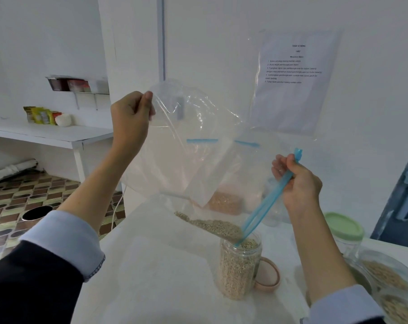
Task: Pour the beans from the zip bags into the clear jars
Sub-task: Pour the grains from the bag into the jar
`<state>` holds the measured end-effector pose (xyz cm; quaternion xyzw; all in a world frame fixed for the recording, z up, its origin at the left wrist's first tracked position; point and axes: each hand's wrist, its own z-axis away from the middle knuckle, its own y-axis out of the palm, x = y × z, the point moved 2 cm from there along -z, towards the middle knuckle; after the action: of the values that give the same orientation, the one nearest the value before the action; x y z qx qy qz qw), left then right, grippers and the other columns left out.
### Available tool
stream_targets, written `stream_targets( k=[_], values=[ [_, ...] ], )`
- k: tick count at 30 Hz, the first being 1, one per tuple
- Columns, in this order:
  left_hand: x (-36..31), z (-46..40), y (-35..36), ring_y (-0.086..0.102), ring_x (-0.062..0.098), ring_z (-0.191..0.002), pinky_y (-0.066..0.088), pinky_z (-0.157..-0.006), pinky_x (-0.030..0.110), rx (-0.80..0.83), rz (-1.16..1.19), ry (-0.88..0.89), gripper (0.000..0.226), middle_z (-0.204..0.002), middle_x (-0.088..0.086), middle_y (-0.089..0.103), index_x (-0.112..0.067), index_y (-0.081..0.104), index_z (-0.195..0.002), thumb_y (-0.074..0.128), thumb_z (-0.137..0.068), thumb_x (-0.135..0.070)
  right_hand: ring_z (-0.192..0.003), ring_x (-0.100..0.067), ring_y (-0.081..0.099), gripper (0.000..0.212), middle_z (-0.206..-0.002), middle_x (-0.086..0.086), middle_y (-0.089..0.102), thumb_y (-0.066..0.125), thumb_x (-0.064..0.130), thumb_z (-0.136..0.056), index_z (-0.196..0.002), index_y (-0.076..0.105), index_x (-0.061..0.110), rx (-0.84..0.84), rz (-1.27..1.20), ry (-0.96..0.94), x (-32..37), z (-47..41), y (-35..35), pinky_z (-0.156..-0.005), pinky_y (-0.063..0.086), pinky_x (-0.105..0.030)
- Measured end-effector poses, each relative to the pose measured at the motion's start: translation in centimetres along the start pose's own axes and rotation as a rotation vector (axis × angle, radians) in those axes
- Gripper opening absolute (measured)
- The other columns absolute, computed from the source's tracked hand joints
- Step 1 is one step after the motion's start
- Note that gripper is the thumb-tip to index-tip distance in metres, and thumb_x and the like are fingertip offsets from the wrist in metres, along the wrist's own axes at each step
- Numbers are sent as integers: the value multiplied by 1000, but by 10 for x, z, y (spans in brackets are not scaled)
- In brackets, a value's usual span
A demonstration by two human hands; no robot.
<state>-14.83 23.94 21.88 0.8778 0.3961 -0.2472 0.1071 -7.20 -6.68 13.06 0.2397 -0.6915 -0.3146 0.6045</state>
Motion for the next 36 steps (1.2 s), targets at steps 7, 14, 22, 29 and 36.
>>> stream_targets(
  k=[7,14,22,29,36],
  values=[
    [-8,-5,5,42,17,-56,33,-55,27,15,-70,41,39,-57,-2,48,-24,46,-60,42,-99,-24,-58,-14,68,11,-64,-4,71,62,6,-90,-80,62,1,20,-16,5,0,1,-2,-64,58,-25],
    [-13,-9,3,42,2,-53,34,-54,21,47,-47,52,38,-54,-11,50,-25,46,-60,41,-97,-24,-62,-16,69,10,-67,-5,72,63,7,-90,-82,62,0,22,-15,6,1,-1,-3,-63,57,-25],
    [-22,-10,-2,45,0,-46,36,-51,15,114,-73,35,37,-47,-11,53,-18,52,-61,46,-96,-16,-60,-15,69,12,-65,-4,72,64,6,-89,-79,62,2,-19,4,-12,1,0,-3,-70,59,-28],
    [-25,-6,-7,48,4,-47,44,-59,20,164,-64,21,34,-58,5,57,-8,59,-67,49,-98,-18,-58,-14,68,12,-63,-4,71,64,7,-89,-79,62,0,-37,-13,-8,3,3,-6,-66,58,-26],
    [-26,-5,-11,48,8,-49,43,-60,25,140,-65,21,38,-61,17,60,-16,57,-63,48,-98,-22,-57,-14,68,11,-63,-4,71,63,6,-90,-80,61,1,-25,-16,-5,0,4,-4,-62,58,-25]
  ],
)
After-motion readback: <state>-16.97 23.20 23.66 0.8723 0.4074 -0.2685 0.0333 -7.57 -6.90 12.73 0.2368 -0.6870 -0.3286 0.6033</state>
